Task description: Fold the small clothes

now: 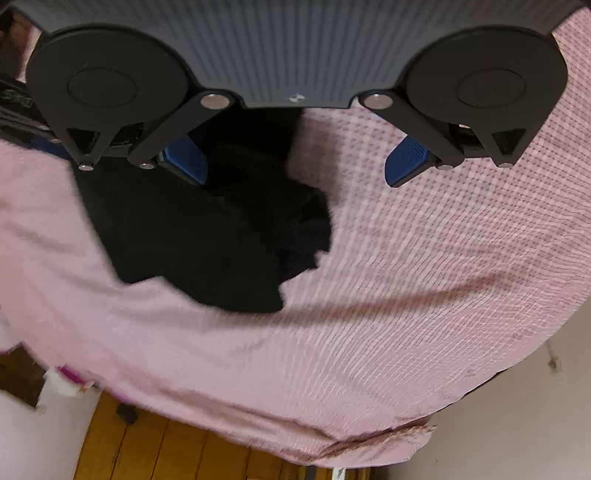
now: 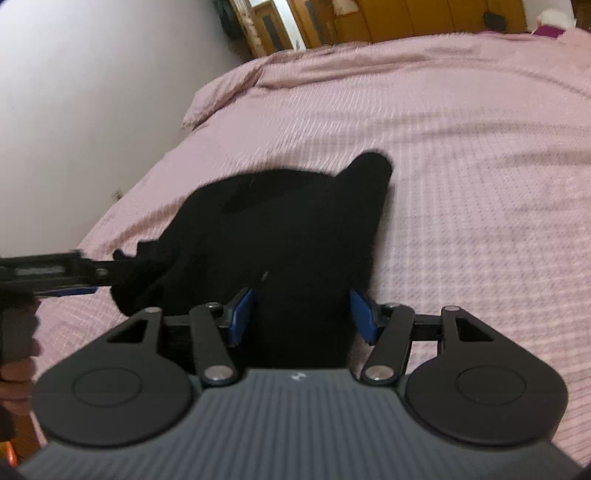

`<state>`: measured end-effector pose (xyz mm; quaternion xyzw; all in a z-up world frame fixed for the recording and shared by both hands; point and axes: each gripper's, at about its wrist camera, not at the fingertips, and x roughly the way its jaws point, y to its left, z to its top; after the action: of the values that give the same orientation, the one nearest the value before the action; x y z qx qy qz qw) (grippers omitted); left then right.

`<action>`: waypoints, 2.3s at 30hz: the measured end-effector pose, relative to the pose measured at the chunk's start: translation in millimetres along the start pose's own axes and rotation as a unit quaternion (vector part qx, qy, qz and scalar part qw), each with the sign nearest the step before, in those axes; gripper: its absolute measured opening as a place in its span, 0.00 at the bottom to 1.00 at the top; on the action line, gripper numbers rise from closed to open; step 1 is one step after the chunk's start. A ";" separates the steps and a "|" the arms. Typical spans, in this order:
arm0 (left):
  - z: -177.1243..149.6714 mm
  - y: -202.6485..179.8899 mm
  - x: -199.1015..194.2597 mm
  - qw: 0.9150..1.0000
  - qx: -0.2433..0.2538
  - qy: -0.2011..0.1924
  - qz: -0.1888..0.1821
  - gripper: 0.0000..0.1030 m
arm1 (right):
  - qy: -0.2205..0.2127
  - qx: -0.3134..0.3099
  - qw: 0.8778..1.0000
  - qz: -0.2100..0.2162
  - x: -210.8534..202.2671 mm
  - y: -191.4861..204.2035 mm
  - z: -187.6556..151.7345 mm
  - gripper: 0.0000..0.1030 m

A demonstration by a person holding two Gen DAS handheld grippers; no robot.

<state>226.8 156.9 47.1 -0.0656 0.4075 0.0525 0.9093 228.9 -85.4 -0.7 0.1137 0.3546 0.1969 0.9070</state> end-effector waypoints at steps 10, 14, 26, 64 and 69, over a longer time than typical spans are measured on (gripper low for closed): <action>-29.0 29.6 32.7 0.999 0.004 0.038 0.031 1.00 | -0.001 -0.046 0.999 -0.007 10.6 13.7 -15.5 0.64; -30.0 29.8 26.9 0.999 0.008 0.040 0.029 1.00 | 0.009 -0.031 0.999 0.001 7.8 6.1 -18.4 0.66; -2.6 18.2 -22.6 0.999 -0.018 -0.027 -0.036 1.00 | -0.013 0.004 0.999 0.037 -21.5 -11.6 -8.9 0.66; -5.4 5.7 66.5 0.994 0.001 0.057 -0.094 1.00 | 0.063 0.075 0.991 0.089 54.9 -43.1 7.6 0.88; -4.9 6.2 69.3 0.993 0.001 0.051 -0.104 1.00 | 0.067 0.084 0.988 0.107 59.0 -49.0 9.1 0.88</action>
<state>268.2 165.1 -8.5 -0.1090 0.4448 -0.0463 0.8878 288.4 -104.1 -46.4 0.2135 0.4156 0.2697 0.8420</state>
